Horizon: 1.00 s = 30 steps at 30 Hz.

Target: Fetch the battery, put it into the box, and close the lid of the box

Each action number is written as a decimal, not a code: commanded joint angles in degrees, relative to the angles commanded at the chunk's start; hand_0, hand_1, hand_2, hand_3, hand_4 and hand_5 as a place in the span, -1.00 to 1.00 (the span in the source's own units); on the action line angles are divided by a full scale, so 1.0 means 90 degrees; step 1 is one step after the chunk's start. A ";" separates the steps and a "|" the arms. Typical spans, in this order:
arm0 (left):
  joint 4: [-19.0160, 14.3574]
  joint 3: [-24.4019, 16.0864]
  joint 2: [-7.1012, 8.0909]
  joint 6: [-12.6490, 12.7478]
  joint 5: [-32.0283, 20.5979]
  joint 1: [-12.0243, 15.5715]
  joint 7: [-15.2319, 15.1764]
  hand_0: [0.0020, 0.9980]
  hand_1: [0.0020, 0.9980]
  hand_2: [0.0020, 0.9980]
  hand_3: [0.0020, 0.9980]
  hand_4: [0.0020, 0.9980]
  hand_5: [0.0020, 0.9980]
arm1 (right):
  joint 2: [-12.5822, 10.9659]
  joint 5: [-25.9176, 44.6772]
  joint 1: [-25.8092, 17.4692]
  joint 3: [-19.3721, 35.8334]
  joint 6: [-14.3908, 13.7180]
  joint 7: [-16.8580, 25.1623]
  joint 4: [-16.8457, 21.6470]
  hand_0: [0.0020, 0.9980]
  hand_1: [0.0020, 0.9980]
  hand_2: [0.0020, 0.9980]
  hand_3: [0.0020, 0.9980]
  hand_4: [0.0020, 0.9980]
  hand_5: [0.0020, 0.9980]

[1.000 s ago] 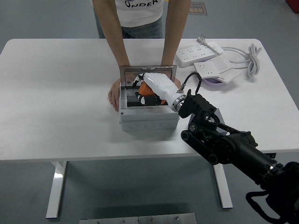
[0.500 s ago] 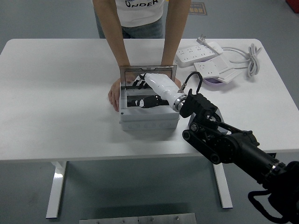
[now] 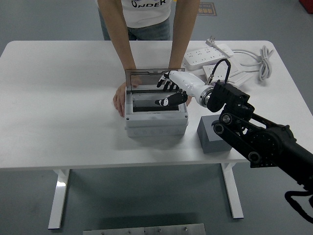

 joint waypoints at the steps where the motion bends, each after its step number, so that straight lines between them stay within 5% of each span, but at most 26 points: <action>1: 0.0000 0.0005 0.0000 0.0005 -0.0013 0.0006 -0.0004 0.23 0.40 0.21 0.17 0.21 -1.00 | -0.0055 0.0046 0.0035 0.0010 0.0118 -0.0099 0.0104 -0.19 -0.07 0.08 0.33 0.75 -0.28; 8: -0.0001 0.0016 0.0004 0.0021 -0.0043 0.0043 -0.0009 0.23 0.40 0.21 0.17 0.20 -1.00 | -0.0343 0.0622 0.0369 0.0113 0.0890 -0.0661 0.0529 -0.25 -0.08 0.08 0.33 0.75 -0.24; 16: -0.0006 0.0002 -0.0007 0.0014 -0.0023 0.0064 0.0012 0.23 0.40 0.21 0.17 0.20 -1.00 | -0.0415 0.0651 0.0666 0.0399 0.1062 -0.0719 0.0500 -0.34 -0.14 0.01 0.29 0.71 -0.15; 30: -0.0008 -0.0082 -0.0013 -0.0039 0.0136 -0.0001 0.0066 0.23 0.40 0.21 0.17 0.20 -1.00 | 0.0197 0.0166 0.0846 0.1017 -0.0244 0.0454 -0.0356 -0.36 -0.17 0.00 0.27 0.69 -0.12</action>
